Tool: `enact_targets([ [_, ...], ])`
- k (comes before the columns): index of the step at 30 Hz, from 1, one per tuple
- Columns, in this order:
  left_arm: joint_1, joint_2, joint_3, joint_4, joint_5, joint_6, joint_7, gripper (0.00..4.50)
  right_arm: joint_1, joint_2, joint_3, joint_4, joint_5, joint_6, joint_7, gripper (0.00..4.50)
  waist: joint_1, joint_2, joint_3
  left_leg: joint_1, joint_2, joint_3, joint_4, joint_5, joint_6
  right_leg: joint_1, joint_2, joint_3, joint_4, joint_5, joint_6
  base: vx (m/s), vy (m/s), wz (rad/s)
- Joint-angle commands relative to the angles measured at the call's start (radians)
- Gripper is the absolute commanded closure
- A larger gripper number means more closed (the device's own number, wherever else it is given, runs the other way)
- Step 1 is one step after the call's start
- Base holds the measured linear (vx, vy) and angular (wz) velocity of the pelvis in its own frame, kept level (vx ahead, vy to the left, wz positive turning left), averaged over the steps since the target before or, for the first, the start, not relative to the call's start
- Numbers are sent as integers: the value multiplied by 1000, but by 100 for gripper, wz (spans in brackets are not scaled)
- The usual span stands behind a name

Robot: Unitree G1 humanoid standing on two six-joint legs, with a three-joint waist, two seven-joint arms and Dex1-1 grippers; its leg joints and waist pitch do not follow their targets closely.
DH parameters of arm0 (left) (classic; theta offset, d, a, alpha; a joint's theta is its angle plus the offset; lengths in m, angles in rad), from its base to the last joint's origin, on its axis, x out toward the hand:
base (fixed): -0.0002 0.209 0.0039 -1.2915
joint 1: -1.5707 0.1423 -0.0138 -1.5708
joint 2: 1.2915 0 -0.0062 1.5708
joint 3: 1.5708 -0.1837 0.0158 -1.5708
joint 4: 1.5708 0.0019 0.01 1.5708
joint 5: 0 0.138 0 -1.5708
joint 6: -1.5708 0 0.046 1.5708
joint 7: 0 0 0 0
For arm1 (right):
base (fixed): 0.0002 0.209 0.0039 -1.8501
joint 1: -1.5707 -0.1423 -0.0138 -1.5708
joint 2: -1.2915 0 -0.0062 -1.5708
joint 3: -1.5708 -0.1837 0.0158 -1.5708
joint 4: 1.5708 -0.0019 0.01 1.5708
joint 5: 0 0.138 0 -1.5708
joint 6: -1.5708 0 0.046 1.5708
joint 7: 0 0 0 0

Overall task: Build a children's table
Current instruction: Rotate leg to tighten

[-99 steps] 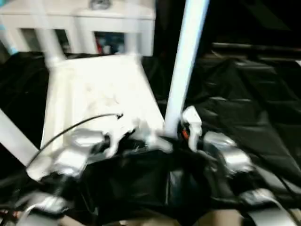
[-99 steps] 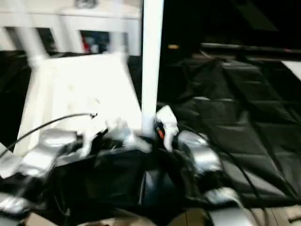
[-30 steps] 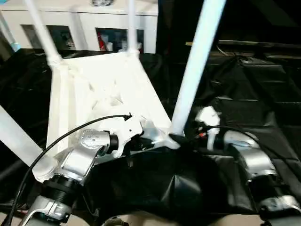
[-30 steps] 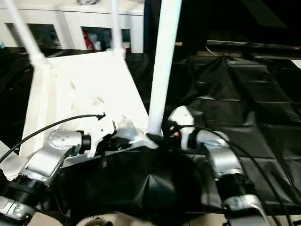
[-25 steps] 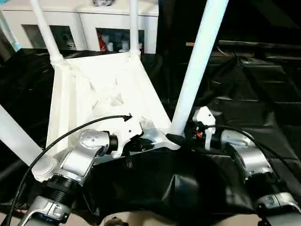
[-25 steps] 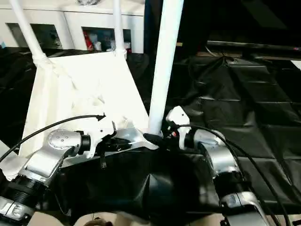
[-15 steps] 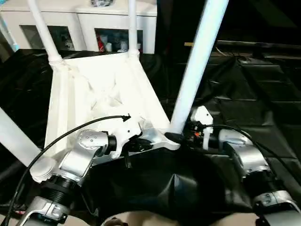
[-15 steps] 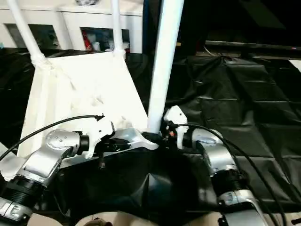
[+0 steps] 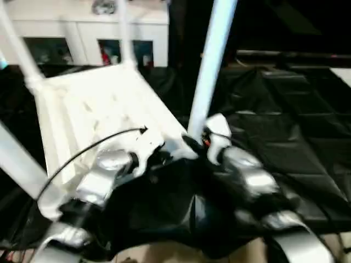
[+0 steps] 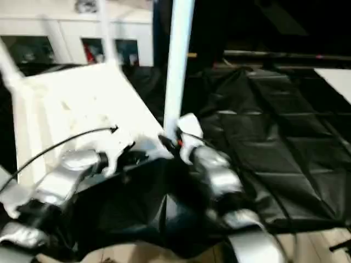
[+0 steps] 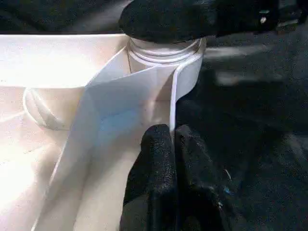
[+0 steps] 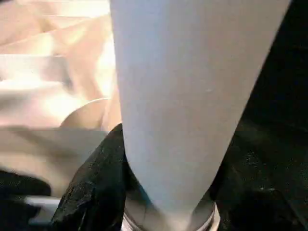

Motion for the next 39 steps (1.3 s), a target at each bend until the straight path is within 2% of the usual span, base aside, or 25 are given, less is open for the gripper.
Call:
enact_targets([
  [1, -57, -53, 1, 1, -2, -7, 86, 450, 23, 96, 86, 66, -16, -7, 74, 250, 5, 3, -46, 11, 62, -42, -79, -321, -15, 18, -103, 61, -107, -416, -142, 0, 0, 0],
  [2, -55, -57, -5, -3, -5, -17, 77, 450, 28, 96, 88, 61, -8, -15, 108, 250, 5, 3, -47, 10, 62, -42, -80, -318, -13, 18, -103, 61, -106, -403, -144, 0, 0, 0],
  [4, -45, -55, -20, -17, -15, -44, 39, 450, 39, 94, 79, 45, 19, -17, 170, 197, 9, -2, -50, 8, 62, -39, -81, -289, -2, 22, -100, 63, -98, -332, -158, 0, 0, 0],
  [6, -26, -34, -31, -37, -27, -59, -11, 450, 40, 87, 59, 31, 48, -8, 217, 184, 11, 2, -50, 8, 62, -37, -80, -282, 12, 25, -102, 64, -99, -314, -166, 0, 0, 0],
  [7, -18, -21, -34, -45, -30, -67, -34, 450, 40, 80, 58, 26, 53, -10, 237, 181, 12, -1, -51, 4, 62, -39, -80, -272, 18, 30, -103, 64, -97, -303, -168, 0, 0, 0],
  [9, -2, 10, -36, -60, -36, -65, -73, 450, 40, 60, 63, 9, 57, -16, 282, 155, 11, 1, -54, 1, 62, -37, -80, -241, 26, 33, -102, 63, -92, -261, -178, 0, 0, 0],
  [11, 13, 43, -37, -78, -42, -62, -117, 450, 43, 39, 67, -9, 65, -17, 331, 155, 10, 3, -54, 1, 61, -35, -78, -218, 34, 34, -101, 63, -90, -237, -189, 0, 0, 0],
  [12, 20, 58, -38, -87, -46, -60, -138, 450, 45, 28, 69, -18, 69, -16, 355, 155, 10, 1, -57, -3, 62, -36, -77, -199, 40, 39, -101, 62, -85, -208, -197, 0, 0, 0],
  [13, 40, 101, -45, -113, -63, -71, -210, 450, 58, -5, 84, -51, 74, -11, 422, 155, 10, 3, -57, -4, 63, -36, -77, -180, 48, 40, -100, 61, -83, -172, -206, 0, 0, 0],
  [17, 66, 159, -51, -154, -80, -50, -287, 450, 82, -48, 98, -99, 83, 5, 515, 155, 10, 6, -61, 3, 65, -32, -74, -138, 70, 38, -93, 60, -71, -65, -241, 0, 0, 0],
  [18, 84, 205, -46, -185, -92, -20, -330, 450, 105, -90, 117, -140, 85, 18, 586, 155, 13, 5, -61, 3, 65, -31, -73, -124, 75, 38, -91, 58, -67, -41, -248, 0, 0, 0],
  [20, 96, 239, -41, -204, -99, 4, -355, 450, 125, -122, 142, -170, 73, 13, 641, 155, 19, 6, -59, 4, 68, -30, -74, -130, 78, 39, -93, 57, -67, -48, -247, 0, 0, 0],
  [24, 126, 296, -40, -249, -123, 7, -408, 450, 146, -145, 170, -199, 58, 10, 696, 155, 30, 4, -52, 8, 69, -29, -80, -197, 44, 33, -96, 61, -81, -175, -227, 0, 0, 0],
  [26, 144, 317, -44, -282, -132, 19, -433, 450, 148, -146, 173, -205, 59, 17, 706, 155, 33, 3, -51, 10, 70, -31, -83, -212, 30, 31, -98, 62, -83, -208, -216, 0, 0, 0],
  [29, 158, 328, -44, -308, -137, 36, -432, 450, 149, -148, 180, -225, 68, 40, 720, 155, 34, 3, -51, 10, 70, -31, -84, -206, 21, 31, -95, 62, -80, -199, -213, 0, 0, 0],
  [35, 163, 322, -49, -315, -143, 46, -431, 450, 146, -143, 185, -238, 86, 73, 753, 199, 36, 0, -53, 9, 67, -31, -83, -185, 22, 33, -95, 62, -78, -165, -213, 0, 0, 0],
  [39, 161, 312, -45, -313, -149, 48, -419, 450, 150, -142, 188, -244, 90, 89, 760, 205, 36, 0, -53, 8, 66, -30, -81, -175, 24, 34, -95, 62, -78, -160, -211, 0, 0, 0],
])
